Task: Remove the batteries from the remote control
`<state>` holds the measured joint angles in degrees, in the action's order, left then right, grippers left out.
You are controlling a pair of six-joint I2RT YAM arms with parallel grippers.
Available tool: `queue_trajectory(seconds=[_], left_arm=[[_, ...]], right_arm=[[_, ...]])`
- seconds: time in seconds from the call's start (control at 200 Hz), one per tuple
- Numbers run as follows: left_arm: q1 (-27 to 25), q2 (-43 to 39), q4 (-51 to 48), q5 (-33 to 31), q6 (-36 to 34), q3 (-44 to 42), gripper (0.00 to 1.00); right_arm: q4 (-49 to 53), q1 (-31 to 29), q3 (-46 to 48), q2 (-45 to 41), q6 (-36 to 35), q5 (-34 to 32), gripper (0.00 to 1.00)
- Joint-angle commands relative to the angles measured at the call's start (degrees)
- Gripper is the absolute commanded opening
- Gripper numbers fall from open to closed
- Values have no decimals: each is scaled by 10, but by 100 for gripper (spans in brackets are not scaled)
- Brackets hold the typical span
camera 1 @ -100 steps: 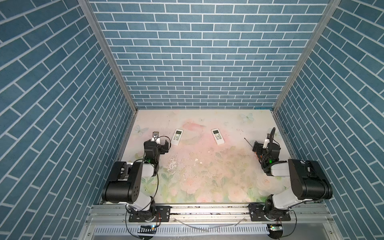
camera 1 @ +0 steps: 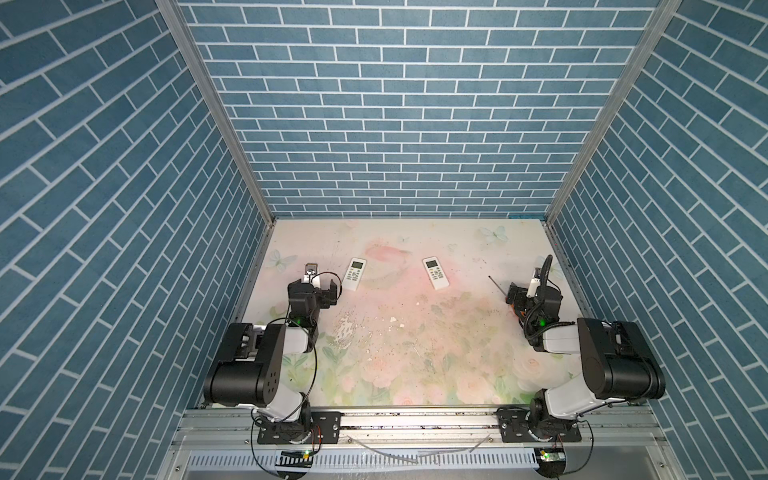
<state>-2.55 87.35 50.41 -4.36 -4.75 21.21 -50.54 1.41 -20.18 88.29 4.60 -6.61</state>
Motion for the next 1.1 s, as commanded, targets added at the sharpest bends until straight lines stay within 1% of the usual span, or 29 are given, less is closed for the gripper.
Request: queue_trajectory(seconds=[0.0,0.815,0.885,0.94,0.99,1.04,1.095], left_arm=[[1,3,-3,5,-3,7,100],[3,3,-4,5,-1,8,100],[3,-13,-34,-2,2,20,100],[3,-46,-95,-9,5,42,100],[3,-87,-184,-18,11,74,100],[2,-133,-287,-36,34,115,100],[3,-175,-381,-56,79,153,100]], right_arm=[[1,2,-19,0,-13,6,99],[1,2,-19,0,-12,10,99],[3,2,-20,-3,-15,20,99],[40,2,-33,-20,-34,63,99],[132,1,-65,-58,-45,88,99],[276,0,-125,-94,-10,60,99],[418,0,-200,-118,93,-9,99]])
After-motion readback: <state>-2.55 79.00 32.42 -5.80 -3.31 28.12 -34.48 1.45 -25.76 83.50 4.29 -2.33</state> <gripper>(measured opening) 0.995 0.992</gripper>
